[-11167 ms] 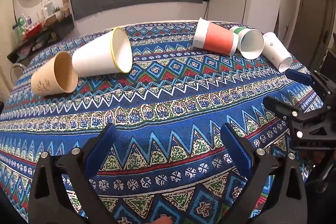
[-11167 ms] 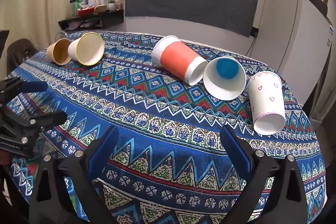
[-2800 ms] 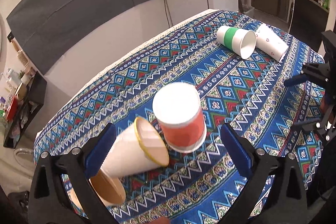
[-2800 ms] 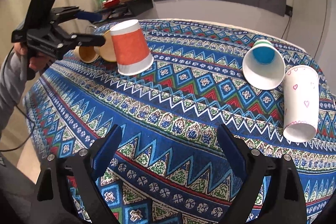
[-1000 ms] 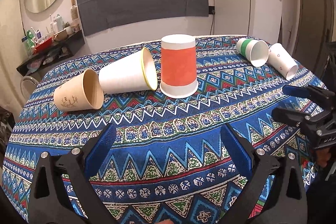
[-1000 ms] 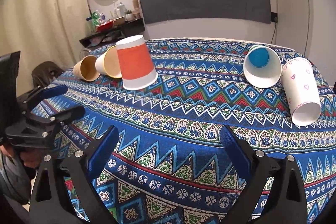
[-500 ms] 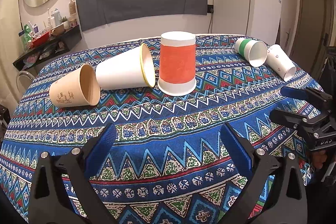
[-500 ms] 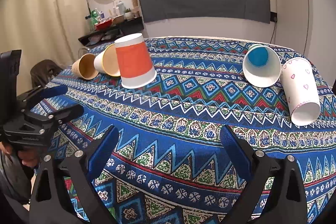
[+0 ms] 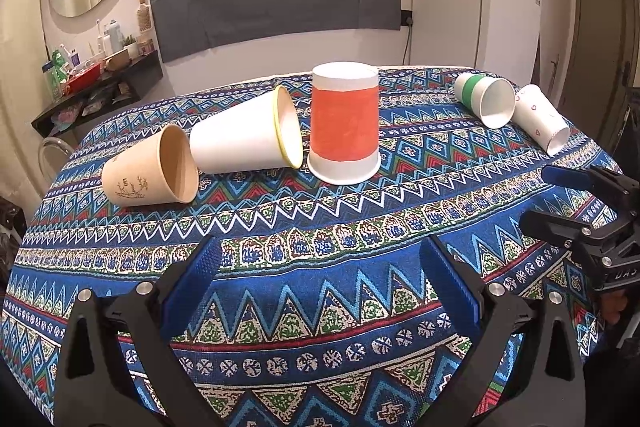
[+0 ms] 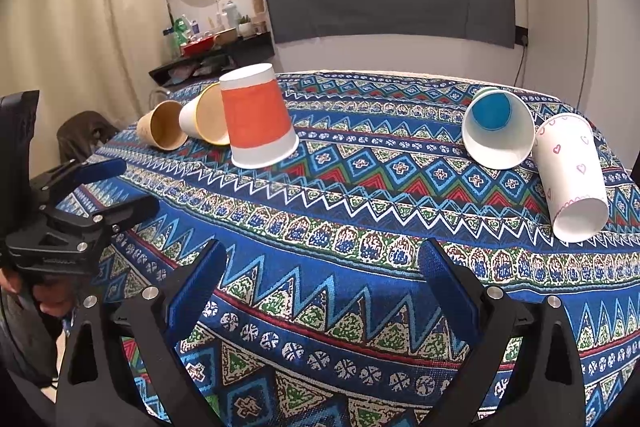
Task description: Flip cup upside down
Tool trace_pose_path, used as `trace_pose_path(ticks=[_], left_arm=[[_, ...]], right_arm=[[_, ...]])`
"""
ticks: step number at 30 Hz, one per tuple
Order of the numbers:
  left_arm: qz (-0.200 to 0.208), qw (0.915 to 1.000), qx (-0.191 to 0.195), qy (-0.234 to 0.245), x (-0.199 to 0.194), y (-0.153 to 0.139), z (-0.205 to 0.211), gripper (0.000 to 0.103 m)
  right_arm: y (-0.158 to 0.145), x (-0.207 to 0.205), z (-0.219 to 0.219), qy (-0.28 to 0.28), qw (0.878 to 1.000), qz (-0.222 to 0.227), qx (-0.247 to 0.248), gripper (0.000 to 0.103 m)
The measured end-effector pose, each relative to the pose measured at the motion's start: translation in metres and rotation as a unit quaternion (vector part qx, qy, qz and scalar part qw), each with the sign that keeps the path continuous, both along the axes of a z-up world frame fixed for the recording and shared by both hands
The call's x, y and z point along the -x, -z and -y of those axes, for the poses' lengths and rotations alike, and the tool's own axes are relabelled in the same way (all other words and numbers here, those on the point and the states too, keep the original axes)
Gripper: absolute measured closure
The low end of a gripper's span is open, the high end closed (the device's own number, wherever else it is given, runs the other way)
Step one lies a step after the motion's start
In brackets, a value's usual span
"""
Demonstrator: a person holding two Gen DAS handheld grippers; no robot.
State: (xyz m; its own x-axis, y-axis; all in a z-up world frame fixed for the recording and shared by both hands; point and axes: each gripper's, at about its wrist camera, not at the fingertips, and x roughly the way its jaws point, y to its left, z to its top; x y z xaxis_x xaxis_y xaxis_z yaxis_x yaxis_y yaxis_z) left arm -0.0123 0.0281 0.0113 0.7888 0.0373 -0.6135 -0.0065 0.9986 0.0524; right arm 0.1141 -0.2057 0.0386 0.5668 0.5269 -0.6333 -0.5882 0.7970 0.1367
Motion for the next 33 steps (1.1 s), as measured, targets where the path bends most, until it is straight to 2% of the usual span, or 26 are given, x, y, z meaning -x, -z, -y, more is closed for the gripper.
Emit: trace_pose_path(ticks=[8, 33], left_arm=[[0.0, 0.9999, -0.013, 0.003, -0.0004, 0.0003, 0.004, 0.006], [-0.003, 0.9999, -0.01, 0.006, -0.0017, 0.0017, 0.0047, 0.006]], right_arm=[[-0.0002, 0.0002, -0.0019, -0.003, 1.0, 0.0, 0.005, 0.01], [0.001, 0.0011, -0.0043, -0.009, 1.0, 0.003, 0.01, 0.01]])
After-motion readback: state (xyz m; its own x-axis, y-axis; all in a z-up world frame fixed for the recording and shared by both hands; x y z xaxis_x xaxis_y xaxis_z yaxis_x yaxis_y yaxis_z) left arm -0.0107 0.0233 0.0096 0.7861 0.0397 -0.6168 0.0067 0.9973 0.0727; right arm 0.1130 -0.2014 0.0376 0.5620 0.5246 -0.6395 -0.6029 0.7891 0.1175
